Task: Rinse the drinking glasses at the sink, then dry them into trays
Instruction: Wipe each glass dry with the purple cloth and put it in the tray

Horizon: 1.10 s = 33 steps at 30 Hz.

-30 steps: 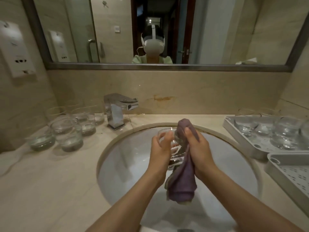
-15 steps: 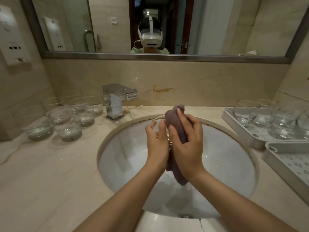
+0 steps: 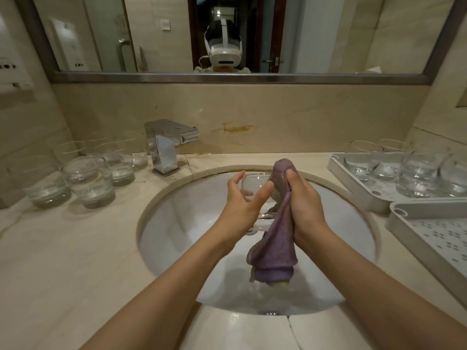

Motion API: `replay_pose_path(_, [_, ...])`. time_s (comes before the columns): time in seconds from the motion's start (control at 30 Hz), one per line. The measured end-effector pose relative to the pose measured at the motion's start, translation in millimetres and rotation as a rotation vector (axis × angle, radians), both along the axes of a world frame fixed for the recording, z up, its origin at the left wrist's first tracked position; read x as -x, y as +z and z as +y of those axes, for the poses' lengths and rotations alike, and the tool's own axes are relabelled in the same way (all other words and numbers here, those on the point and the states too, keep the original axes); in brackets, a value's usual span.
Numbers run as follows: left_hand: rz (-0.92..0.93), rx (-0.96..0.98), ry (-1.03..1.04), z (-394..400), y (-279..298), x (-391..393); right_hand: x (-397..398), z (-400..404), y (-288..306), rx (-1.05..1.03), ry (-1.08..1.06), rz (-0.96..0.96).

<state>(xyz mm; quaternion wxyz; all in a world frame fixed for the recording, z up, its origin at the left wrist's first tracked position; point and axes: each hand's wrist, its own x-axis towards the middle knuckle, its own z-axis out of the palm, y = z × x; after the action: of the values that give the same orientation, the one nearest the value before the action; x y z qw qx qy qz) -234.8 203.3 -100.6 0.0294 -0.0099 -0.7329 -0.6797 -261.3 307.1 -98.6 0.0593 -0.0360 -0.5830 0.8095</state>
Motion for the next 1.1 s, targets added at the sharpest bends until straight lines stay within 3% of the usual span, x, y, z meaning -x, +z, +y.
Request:
replay_pose_path(0.13, [0.084,-0.164,0.163,-2.8,1.1,4.1,-5.8,-1.7,2.2,-0.208,0.028,0.221])
replay_pose_path(0.23, [0.027,-0.418,0.254,-2.4,1.6,6.4,-13.4,-12.3,-8.6,-0.55,-0.068,0.517])
replay_pose_path(0.33, [-0.02,-0.432,0.326,0.6,-4.1,7.2,-13.2,-28.7,-29.6,-0.817,-0.192,0.696])
replay_pose_path(0.5, [0.075,-0.332,0.273,6.4,-4.1,6.3,-1.0,-23.9,-21.5,-0.484,-0.202,0.655])
replay_pose_path(0.67, [0.117,-0.219,0.157,9.5,-6.9,2.3,3.3,-6.7,-7.6,-0.046,0.034,0.207])
replay_pose_path(0.73, [0.087,-0.188,0.097,8.3,-7.0,3.1,4.1,-1.6,-2.0,0.032,0.063,0.12])
replay_pose_path(0.83, [0.023,-0.056,0.035,4.6,-5.9,2.8,3.9,-0.8,-1.4,-0.053,0.014,0.109])
replay_pose_path(0.93, [0.065,-0.005,0.105,1.3,-5.9,1.8,-0.1,-3.0,1.7,-0.113,0.008,0.142])
replay_pose_path(1.0, [0.107,-0.077,0.171,-1.7,-5.0,4.4,-6.4,-6.3,2.1,-0.222,0.001,0.256])
replay_pose_path(1.1, [0.035,-0.296,0.236,-2.6,-2.8,6.2,-15.1,-12.5,-10.1,-0.642,-0.104,0.591])
